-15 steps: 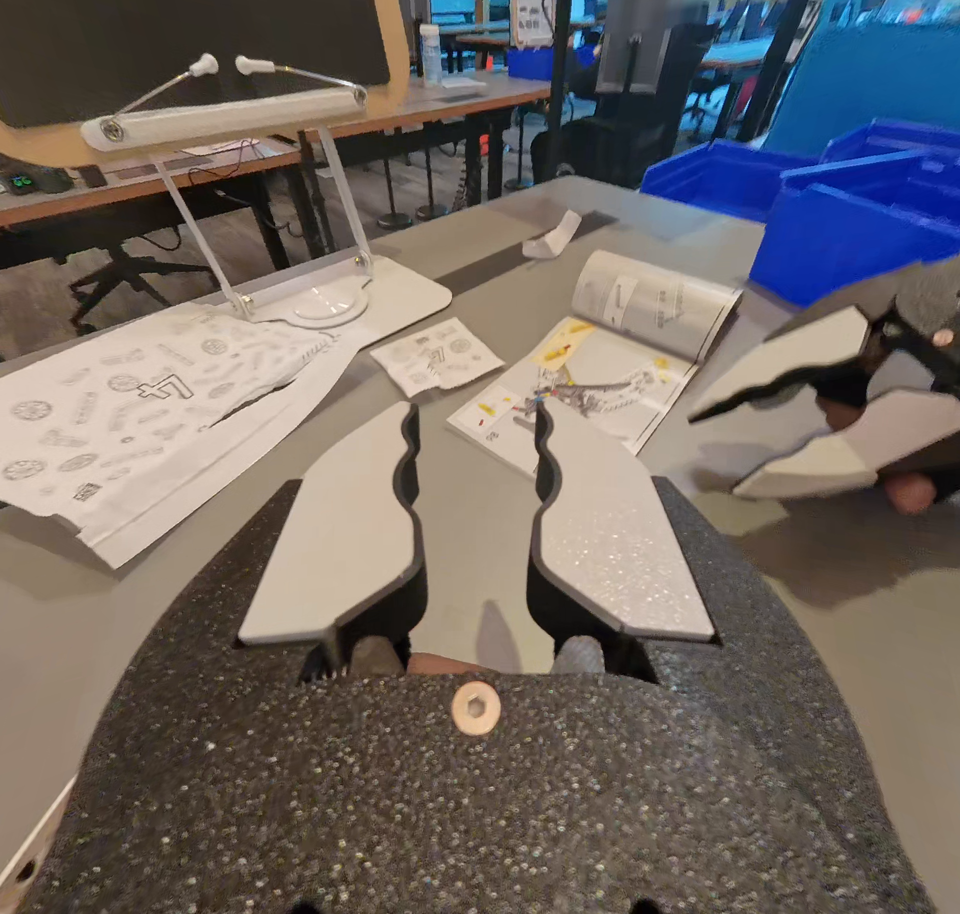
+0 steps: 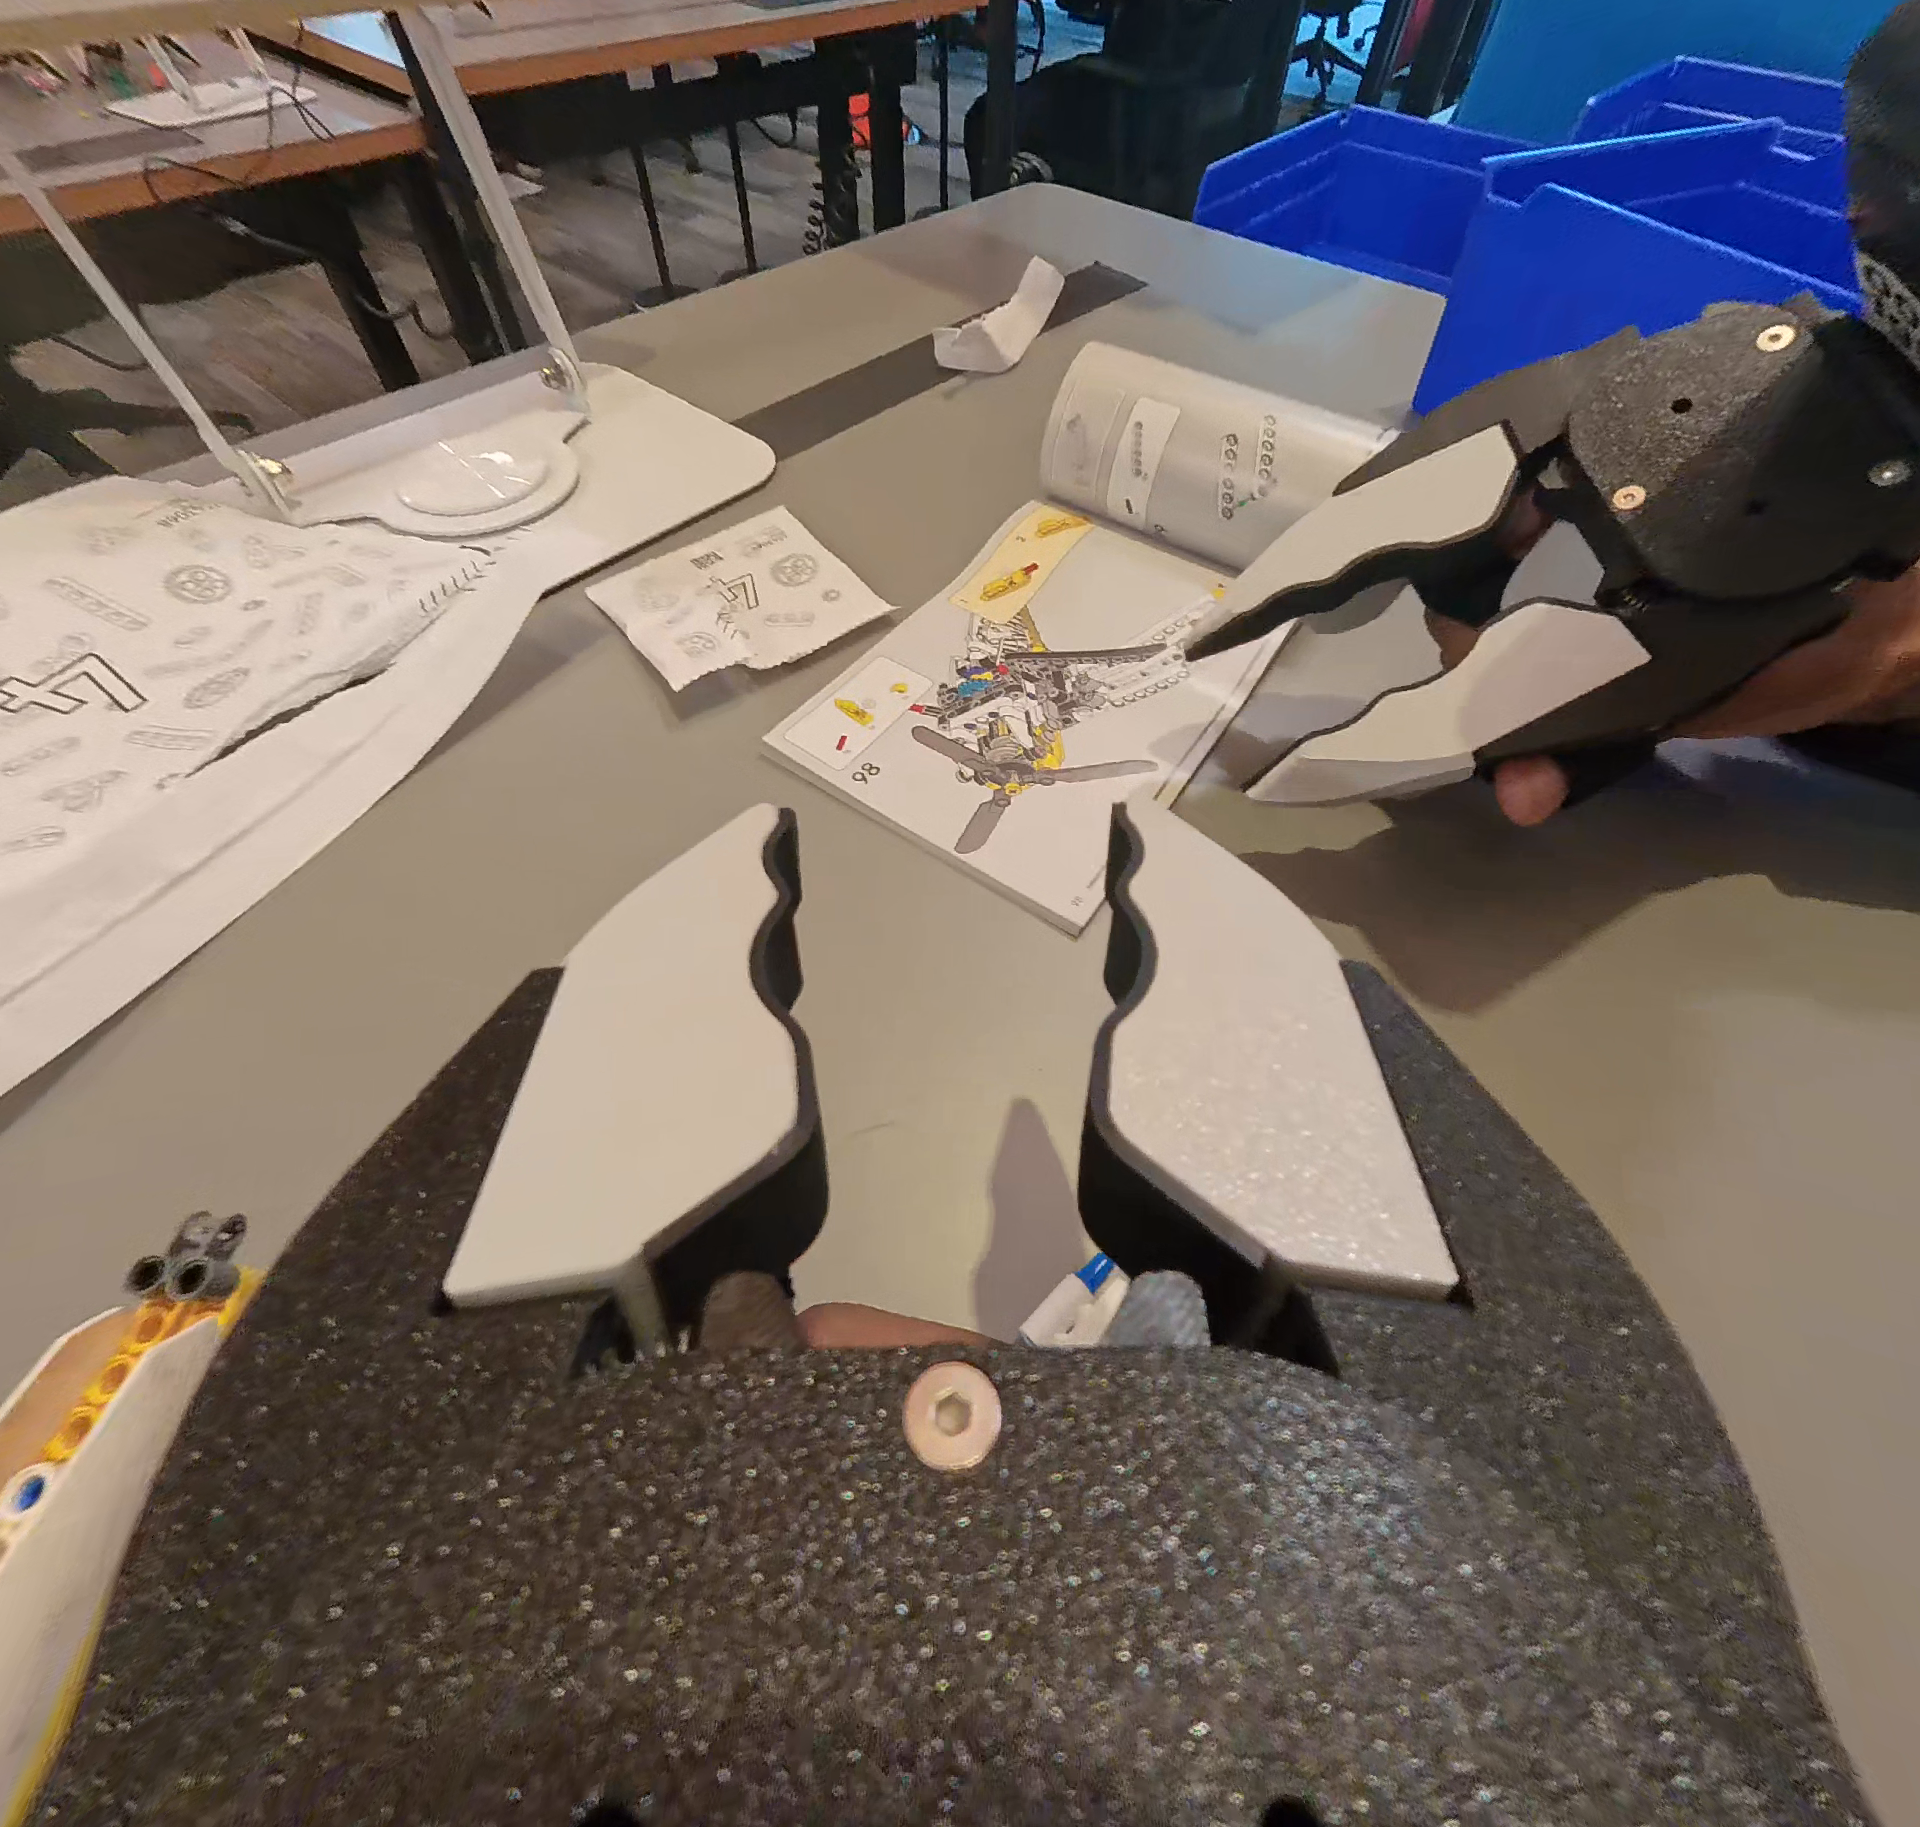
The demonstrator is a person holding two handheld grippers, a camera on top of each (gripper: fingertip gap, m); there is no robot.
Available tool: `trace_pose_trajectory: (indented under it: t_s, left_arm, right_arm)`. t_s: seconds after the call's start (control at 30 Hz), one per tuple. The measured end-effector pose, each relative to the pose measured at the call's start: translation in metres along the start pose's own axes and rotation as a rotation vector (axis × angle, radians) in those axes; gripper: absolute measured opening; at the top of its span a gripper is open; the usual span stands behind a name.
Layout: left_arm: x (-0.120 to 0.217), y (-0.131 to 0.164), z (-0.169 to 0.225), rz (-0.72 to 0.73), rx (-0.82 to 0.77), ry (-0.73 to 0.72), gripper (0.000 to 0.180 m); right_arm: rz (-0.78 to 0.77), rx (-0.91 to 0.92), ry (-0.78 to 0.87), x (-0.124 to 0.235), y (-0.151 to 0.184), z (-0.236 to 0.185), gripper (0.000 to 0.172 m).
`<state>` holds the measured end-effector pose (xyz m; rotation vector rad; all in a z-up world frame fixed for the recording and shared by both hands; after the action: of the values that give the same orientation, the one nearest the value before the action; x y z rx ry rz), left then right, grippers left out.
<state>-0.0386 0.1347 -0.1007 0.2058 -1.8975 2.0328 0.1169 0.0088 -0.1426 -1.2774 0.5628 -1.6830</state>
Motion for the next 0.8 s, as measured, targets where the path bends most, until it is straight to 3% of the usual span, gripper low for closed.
trace_pose_trajectory:
  t_s: [0.23, 0.33, 0.5, 0.8]
  left_arm:
    - [-0.007, 0.008, 0.002, -0.046, 0.065, 0.03, 0.062]
    - [-0.01, 0.012, 0.003, -0.046, 0.07, 0.028, 0.063]
    - [-0.013, 0.017, 0.004, -0.063, 0.052, 0.012, 0.065]
    - [-0.012, 0.016, 0.005, -0.06, 0.023, -0.02, 0.065]
  right_arm:
    - [-0.092, -0.028, 0.001, -0.01, 0.0, 0.002, 0.043]
    - [-0.137, -0.022, 0.024, -0.013, -0.003, 0.007, 0.03]
    - [-0.224, -0.015, 0.035, -0.007, -0.014, 0.02, 0.027]
    - [-0.344, 0.067, 0.314, -0.015, -0.022, 0.081, 0.024]
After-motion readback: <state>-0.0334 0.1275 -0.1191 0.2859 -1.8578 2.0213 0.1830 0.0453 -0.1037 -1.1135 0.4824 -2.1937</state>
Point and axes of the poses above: each gripper's, where its closed fingertips meet, x back along the fingers, y out of its underside, z = x × y across the jaws, the point moved 7 cm from there along x, back along the fingers, and after that the axes turned 10 degrees about y, right-handed, at the moved point
